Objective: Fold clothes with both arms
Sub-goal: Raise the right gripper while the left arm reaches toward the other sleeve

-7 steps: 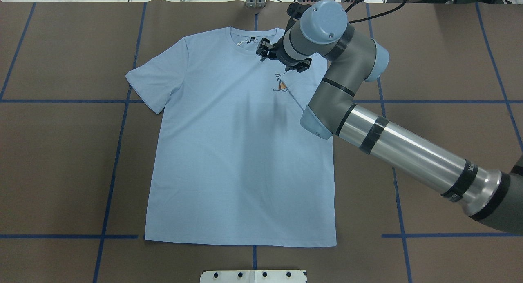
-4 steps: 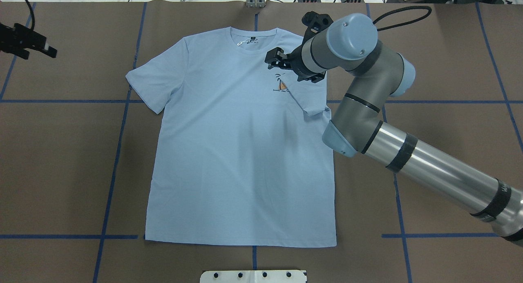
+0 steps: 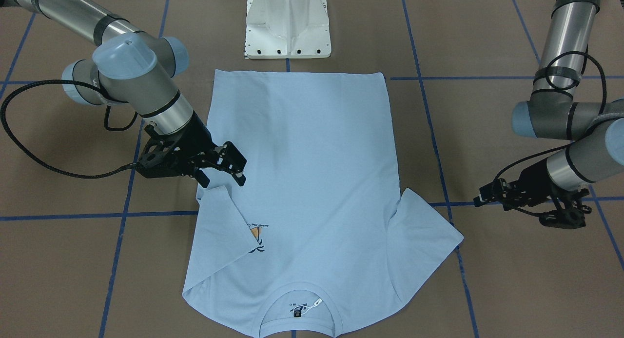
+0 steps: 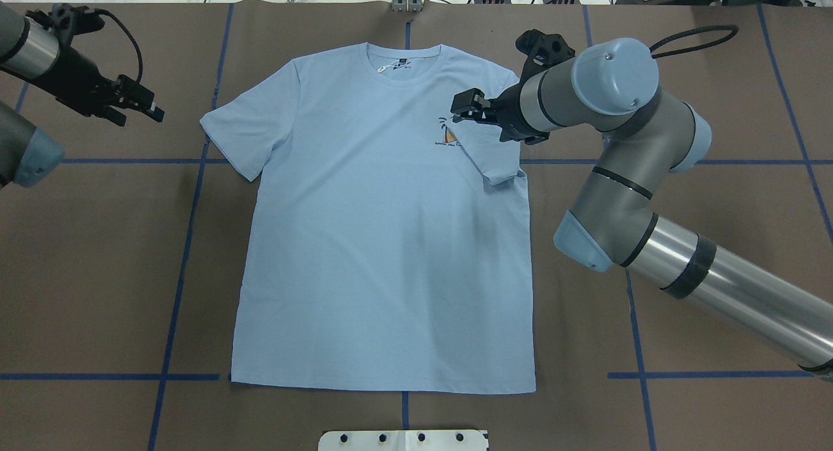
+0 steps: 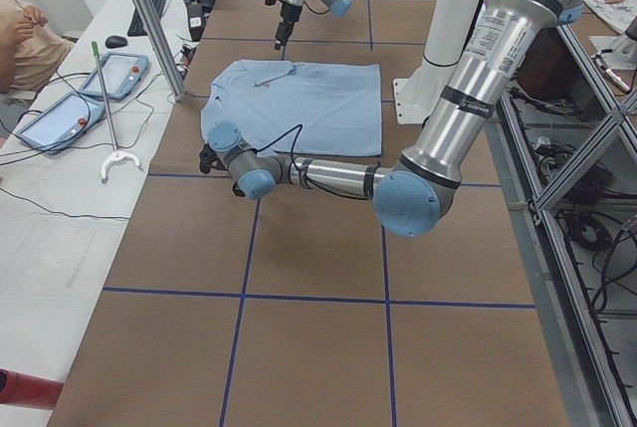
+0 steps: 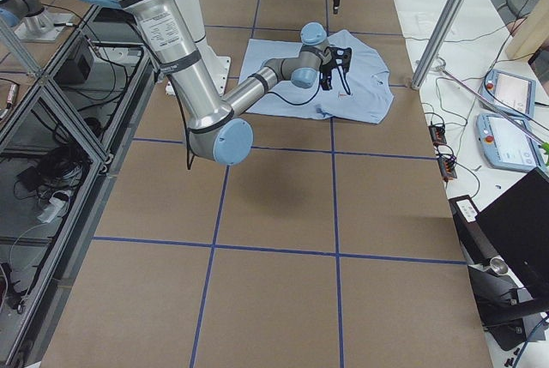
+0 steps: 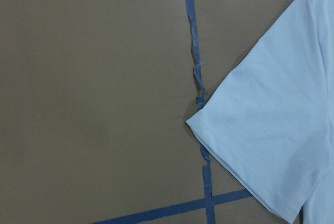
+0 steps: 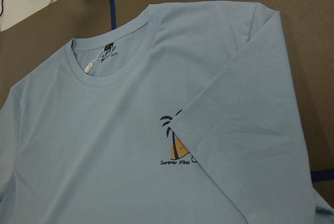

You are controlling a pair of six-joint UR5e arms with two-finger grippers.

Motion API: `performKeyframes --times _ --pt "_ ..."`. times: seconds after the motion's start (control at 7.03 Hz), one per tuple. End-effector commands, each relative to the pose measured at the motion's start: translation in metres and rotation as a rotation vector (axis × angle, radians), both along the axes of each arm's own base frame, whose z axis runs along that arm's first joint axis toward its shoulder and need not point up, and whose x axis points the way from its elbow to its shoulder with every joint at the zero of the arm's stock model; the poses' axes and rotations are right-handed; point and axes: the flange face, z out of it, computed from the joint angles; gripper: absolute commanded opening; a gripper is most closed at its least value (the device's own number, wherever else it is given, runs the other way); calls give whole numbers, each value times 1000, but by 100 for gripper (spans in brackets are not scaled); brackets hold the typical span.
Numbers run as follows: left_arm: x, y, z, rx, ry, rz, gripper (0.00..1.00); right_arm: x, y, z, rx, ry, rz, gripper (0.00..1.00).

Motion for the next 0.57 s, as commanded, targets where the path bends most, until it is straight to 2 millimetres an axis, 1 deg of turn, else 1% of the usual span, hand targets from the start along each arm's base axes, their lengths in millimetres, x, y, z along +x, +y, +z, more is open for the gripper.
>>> performKeyframes --times 0.0,0.14,0.28,0.43 --pt "46 -10 -17 -40 -17 -39 87 20 9 10 5 -5 2 100" --pt "52 -20 -23 -2 -60 -97 87 23 7 11 14 1 6 100" --pt "62 -25 -27 20 -89 -127 87 24 7 10 15 0 6 100" --pt "73 -21 -27 22 -91 -114 83 24 6 12 15 4 11 100"
